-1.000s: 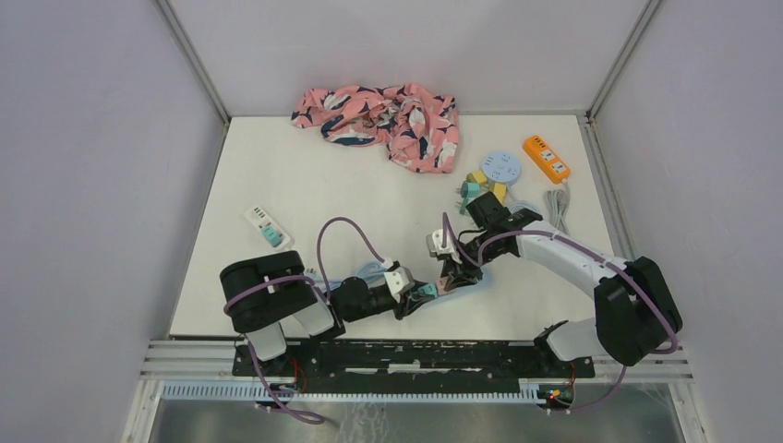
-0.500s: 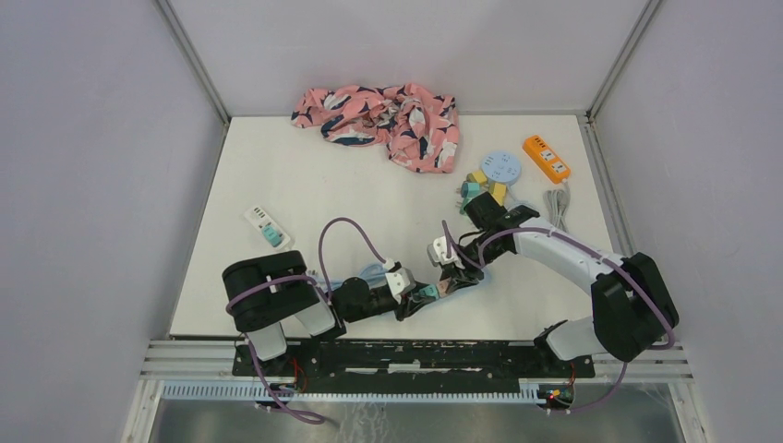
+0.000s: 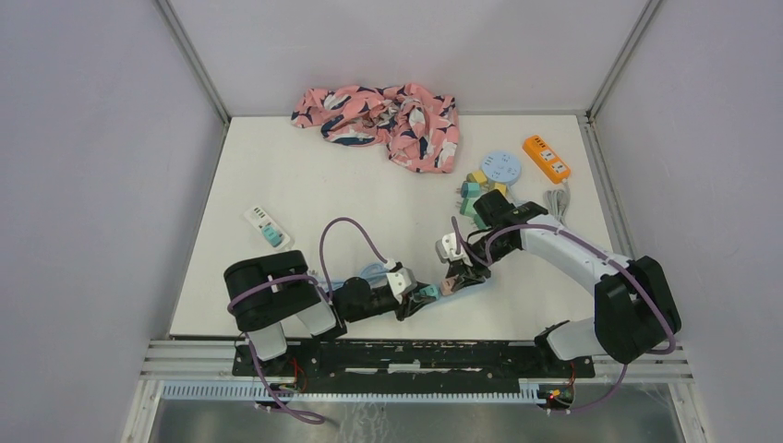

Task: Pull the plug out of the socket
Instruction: Remove the plug from the socket.

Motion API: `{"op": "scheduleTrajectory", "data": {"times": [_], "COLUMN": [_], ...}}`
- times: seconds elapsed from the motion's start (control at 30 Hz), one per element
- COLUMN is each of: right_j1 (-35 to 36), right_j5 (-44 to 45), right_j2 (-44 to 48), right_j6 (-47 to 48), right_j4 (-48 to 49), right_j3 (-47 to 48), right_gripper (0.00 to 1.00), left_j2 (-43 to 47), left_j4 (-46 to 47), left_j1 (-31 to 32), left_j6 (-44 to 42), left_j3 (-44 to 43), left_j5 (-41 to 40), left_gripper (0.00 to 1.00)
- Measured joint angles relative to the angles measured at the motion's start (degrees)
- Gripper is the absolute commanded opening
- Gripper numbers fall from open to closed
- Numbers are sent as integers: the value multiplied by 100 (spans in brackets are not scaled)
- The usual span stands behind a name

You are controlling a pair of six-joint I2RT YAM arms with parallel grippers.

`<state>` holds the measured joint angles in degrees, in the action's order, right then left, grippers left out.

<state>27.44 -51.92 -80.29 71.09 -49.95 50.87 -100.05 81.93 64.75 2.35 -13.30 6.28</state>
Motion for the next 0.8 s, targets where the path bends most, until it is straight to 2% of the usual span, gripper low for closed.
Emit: {"op": "scheduleTrajectory", "data": {"times": [0.17,0.37,0.53,0.8], "right_j1": [125,229,-72,-612], "right_j5": [-173,-205,-214,-494], "right_j2": [0,0,2,59], "right_j6": [525,98,-229,-90], "right_j4": [-306,-125,-111,-546], "right_j3": [0,9,256,584], "right_gripper": [0,0,0,0], "left_j2": [-9,-9,-9,-9], "left_j4": [-24,-42,-44,-44], "left_j1": [-2,-2,-2,-2], "left_j6": [0,0,2,2], "left_j3": [0,9,9,9], "left_j5": [4,7,4,2], "left_gripper": [3,3,3,3]}}
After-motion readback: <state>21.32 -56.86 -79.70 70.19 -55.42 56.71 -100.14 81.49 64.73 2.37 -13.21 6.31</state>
